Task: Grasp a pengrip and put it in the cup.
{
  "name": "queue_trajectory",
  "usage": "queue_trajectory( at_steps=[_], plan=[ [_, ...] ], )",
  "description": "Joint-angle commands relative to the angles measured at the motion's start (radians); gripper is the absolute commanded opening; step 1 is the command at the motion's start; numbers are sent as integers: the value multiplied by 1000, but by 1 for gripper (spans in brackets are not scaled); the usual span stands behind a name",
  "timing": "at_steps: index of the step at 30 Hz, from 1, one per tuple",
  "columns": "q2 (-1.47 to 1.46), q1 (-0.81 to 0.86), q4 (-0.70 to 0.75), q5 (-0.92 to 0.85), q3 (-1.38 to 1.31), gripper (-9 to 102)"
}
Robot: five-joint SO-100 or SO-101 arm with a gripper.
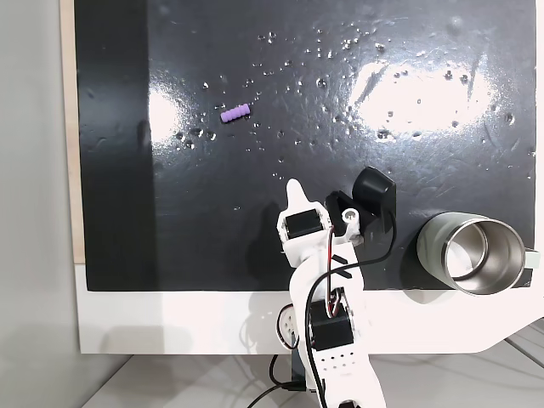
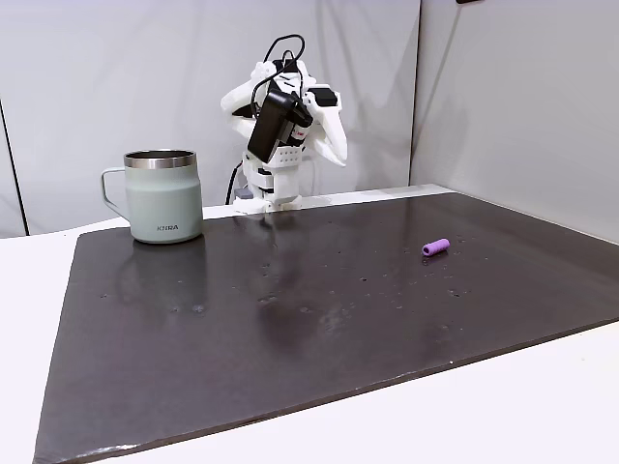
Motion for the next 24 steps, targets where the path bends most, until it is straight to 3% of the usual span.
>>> queue_trajectory(
  at_steps=[1, 14, 24],
  plan=[
    [-201, -44, -41, 25, -201, 0],
    [-765, -147, 0, 51, -623, 2],
    [-1189, -175, 74, 124, -957, 20]
  ],
)
